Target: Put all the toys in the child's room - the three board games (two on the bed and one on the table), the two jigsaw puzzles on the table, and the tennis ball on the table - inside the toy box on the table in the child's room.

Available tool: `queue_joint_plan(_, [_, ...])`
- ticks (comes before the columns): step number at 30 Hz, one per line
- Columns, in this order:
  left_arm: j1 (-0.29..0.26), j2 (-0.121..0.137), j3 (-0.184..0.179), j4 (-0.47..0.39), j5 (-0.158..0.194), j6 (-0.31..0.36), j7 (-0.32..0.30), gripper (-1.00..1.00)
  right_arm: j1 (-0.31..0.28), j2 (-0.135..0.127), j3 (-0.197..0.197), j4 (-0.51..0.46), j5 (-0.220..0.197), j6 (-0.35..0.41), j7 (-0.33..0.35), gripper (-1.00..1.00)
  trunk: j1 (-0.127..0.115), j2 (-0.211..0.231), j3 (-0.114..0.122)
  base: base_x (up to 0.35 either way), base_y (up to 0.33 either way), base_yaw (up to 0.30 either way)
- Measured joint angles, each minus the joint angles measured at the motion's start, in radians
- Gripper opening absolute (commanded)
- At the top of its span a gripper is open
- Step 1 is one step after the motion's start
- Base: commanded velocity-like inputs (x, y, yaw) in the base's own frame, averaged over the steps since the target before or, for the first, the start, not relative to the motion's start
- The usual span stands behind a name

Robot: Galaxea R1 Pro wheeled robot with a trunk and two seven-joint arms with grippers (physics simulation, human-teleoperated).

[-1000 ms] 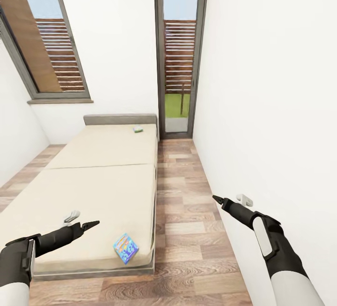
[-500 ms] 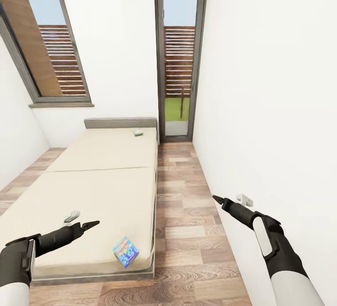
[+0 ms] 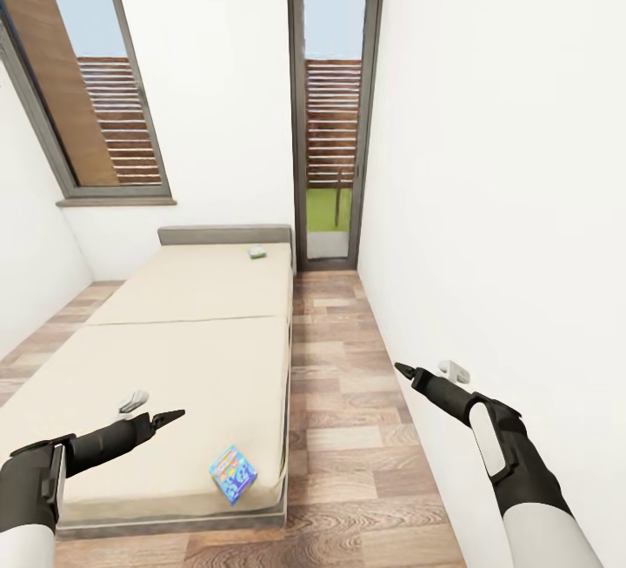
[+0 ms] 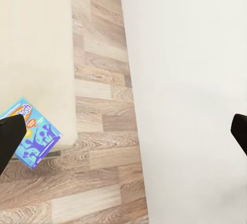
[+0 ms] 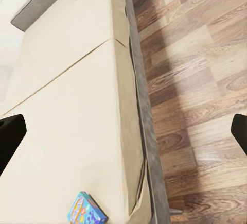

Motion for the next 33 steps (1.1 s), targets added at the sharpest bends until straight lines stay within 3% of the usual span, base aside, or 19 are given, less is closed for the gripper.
queue_joint_plan(22, [0.0, 0.0, 0.0, 0.0, 0.0, 0.0, 0.0, 1.0, 0.0, 0.0, 0.0, 0.019, 0.001, 0.0, 0.0, 1.0, 0.0, 0.0, 0.037, -0.003, 0.0, 0.0])
queue_joint_plan(33, [0.0, 0.0, 0.001, 0.0, 0.0, 0.0, 0.0, 1.0, 0.0, 0.0, 0.0, 0.02, 0.001, 0.0, 0.0, 1.0, 0.0, 0.0, 0.055, -0.122, 0.083, 0.0])
